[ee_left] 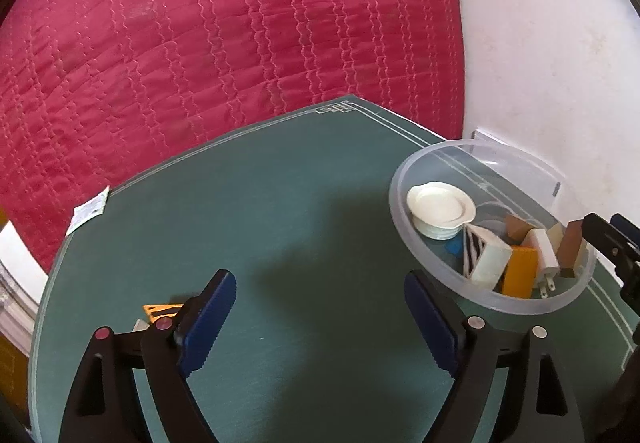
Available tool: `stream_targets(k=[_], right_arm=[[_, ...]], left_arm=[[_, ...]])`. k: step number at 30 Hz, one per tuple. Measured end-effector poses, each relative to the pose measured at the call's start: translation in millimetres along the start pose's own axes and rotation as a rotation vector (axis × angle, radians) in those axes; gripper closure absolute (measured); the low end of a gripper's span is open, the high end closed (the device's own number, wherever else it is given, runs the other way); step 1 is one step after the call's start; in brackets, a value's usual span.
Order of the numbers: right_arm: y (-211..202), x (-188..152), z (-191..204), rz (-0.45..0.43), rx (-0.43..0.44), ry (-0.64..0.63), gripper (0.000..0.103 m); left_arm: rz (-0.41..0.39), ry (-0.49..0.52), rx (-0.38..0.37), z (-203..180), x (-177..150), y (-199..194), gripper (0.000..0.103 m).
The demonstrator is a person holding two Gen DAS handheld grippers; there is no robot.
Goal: Organize rigid objects
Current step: 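Withdraw both open grippers from the bowl toward the remaining blocks, then move the left gripper over the white black-striped block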
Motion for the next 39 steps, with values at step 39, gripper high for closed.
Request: stream_targets(k=[39], right_arm=[[-10.2, -20.6, 53.5, 0.062, 0.175, -0.153, 0.018]], left_arm=[[0.057, -0.300, 0.144, 125.8, -65.8, -16.9, 0.001]])
Point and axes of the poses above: each gripper's, at about its wrist camera, not at the fingertips, and y roughly the way its jaws point, z to its left, x to its top, the point moved 2 cm from there along y, roughly the way its jaws point, and after that the axes turned 1 degree about -y, right-handed, at the moved point
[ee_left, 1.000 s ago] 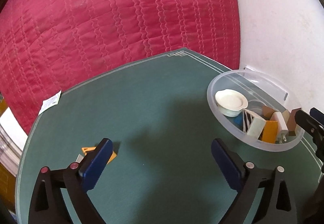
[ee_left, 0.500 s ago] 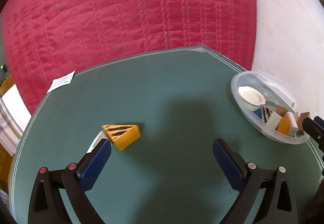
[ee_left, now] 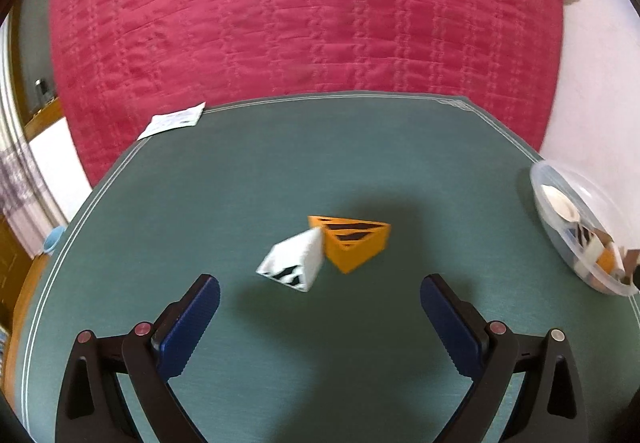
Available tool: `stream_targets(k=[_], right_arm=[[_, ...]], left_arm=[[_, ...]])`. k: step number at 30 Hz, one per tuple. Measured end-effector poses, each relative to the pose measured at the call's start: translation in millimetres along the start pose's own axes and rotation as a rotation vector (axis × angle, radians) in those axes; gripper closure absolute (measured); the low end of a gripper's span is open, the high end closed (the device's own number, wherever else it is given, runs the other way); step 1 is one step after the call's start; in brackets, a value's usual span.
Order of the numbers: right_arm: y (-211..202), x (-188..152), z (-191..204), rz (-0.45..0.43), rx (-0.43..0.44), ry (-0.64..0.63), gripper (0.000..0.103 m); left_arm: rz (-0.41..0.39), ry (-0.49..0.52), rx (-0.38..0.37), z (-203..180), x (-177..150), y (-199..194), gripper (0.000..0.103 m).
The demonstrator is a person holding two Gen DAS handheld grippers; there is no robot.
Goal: Organize rigid objects
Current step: 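Move the left gripper over the white black-striped block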
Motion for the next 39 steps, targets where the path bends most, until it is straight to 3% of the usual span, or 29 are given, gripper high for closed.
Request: stream_targets(k=[14, 26, 30, 39], right_arm=[[-1.5, -3.9, 10.8, 0.015, 0.039, -0.031, 0.018], [-0.5, -3.9, 12.1, 0.018, 0.041, -0.035, 0.018], [-0.1, -4.7, 13.5, 0.022, 0.041, -0.037, 0.018], [1.2, -4.8, 16.9, 0.027, 0.045, -0.042, 0.018]], left_arm=[[0.101, -0.047, 0.115, 33.5, -5.7, 29.7, 0.001], [0.122, -0.101, 0.205, 76.2, -3.0, 37.8, 0.001], [0.115, -0.117, 0.172, 81.7, -4.6, 33.6, 0.001], [0.101, 0.030, 0.100, 37.0, -5.0, 31.6, 0.001]])
Point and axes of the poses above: each gripper's, at about its wrist camera, not at the fingertips, and y roughly the way its jaws point, z to its left, x to its top, the point moved 2 cm from there along y, roughly the way its jaws point, and after that the axes turned 1 degree about -y, right-handed, at the moved point
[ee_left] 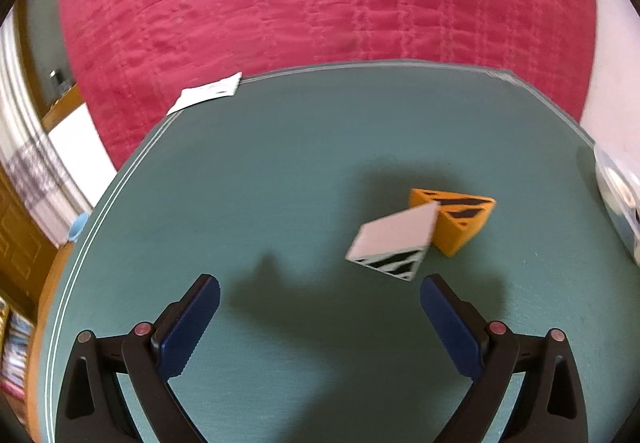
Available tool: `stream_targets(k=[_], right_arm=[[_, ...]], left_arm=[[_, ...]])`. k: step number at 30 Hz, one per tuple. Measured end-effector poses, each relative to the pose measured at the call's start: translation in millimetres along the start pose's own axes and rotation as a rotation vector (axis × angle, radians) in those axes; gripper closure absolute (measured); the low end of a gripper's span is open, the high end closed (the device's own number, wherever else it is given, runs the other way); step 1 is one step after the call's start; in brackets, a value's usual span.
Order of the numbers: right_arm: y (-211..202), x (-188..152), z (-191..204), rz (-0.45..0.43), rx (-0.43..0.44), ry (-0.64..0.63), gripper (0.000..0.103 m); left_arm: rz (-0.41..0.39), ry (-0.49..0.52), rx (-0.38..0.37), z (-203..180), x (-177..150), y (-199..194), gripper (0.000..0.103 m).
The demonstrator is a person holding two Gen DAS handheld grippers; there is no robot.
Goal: Organize rigid objects
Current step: 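Move the left gripper over the white black-striped block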
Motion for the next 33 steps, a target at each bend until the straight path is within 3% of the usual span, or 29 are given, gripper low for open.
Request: stream_targets(k=[4, 16, 29, 33], right_arm=[[0.3, -0.1, 0.0, 0.001, 0.000, 0.000, 0.018], [0.1, -3.8, 3.6, 0.011, 0.008, -0.009, 0.018], [2.0, -5.5, 10.5, 0.029, 0.021, -0.017, 0.018], [2.8, -6.4, 12.6, 0.033, 0.025, -0.020, 0.018]], left_arm=[[0.017, 0.016, 0.013, -2.9, 5.7, 9.6, 0.001], [0.046, -0.091, 0.087, 39.8, 8.0, 19.6, 0.001], [0.023, -0.027, 0.002, 17.6, 5.9, 8.5, 0.001], [0.043, -0.031, -0.010, 15.7, 12.5, 18.0, 0.013]])
Point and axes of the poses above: each gripper's, at about its wrist camera, not at the fingertips, and y roughly the way its jaws point, z to its left, x to its top, the point moved 2 cm from there along y, roughly the way its jaws point, and after that the axes turned 1 degree about -y, right-handed, at the moved point
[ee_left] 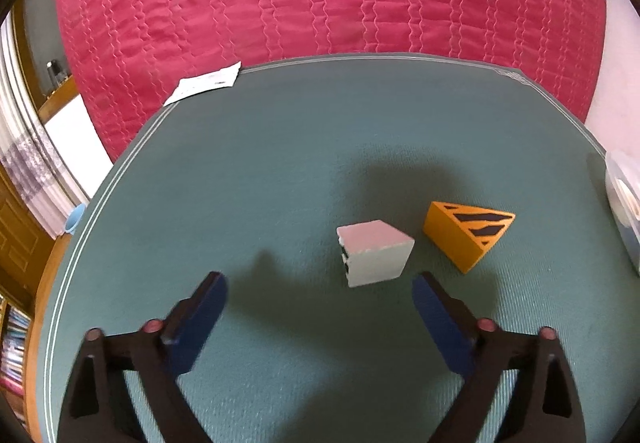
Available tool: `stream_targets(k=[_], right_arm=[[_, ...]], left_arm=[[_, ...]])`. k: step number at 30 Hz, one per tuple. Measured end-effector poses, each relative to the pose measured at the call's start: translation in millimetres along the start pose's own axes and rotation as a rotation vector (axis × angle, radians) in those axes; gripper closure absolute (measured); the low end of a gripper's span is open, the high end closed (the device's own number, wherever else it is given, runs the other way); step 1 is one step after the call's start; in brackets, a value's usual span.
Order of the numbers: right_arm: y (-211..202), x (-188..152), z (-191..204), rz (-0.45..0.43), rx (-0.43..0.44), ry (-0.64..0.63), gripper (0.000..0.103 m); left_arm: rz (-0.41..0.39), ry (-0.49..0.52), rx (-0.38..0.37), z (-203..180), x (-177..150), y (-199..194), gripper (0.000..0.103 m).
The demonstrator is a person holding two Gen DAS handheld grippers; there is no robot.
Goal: Organize rigid objects
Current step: 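Move the left gripper over the white black-striped block, then close the left gripper on the white black-striped block and lift it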
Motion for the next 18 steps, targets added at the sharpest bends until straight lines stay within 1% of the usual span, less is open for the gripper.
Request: stream_targets(k=[4, 6, 7, 9, 12, 14, 18], right_arm=[[1.2, 0.0, 2.4, 0.006, 0.005, -0.002, 0.018], [1.6, -0.6, 4.2, 0.010, 0.009, -0.003, 0.018], [2.2, -0.9, 5.1, 0.013, 0.011, -0.003, 0.018], [3.3, -1.0, 6.3, 0.018, 0.015, -0.003, 0.018], [5.5, -3.3, 10.0, 0.031, 0.027, -0.003, 0.018], [6.9, -4.6, 14.5, 0.039, 0.034, -0.013, 0.018], [7.1, -6.1, 18.6, 0.043, 0.041, -0.019, 0.018]], left_arm=[[0.029, -0.023, -0.026, 0.4, 5.6, 9.6, 0.024], [0.034, -0.029, -0.038, -0.7, 8.8, 12.4, 0.035], [0.036, -0.029, -0.045, -2.0, 9.9, 13.6, 0.037], [0.037, -0.034, -0.064, -5.5, 8.8, 13.3, 0.046], [0.038, -0.050, -0.107, -3.9, 6.8, 13.1, 0.055], [0.033, -0.054, -0.113, -2.4, 5.5, 12.0, 0.057], [0.033, -0.072, -0.109, 1.2, 3.3, 10.8, 0.057]])
Point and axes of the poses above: each gripper's, at about its wrist camera, not at the fingertips, and y roughly the way its jaws point, z to its left, x to its top, the point moved 2 cm from there along y, roughly the way its jaws point, and after that the axes turned 1 degree about -y, right-handed, at the moved point
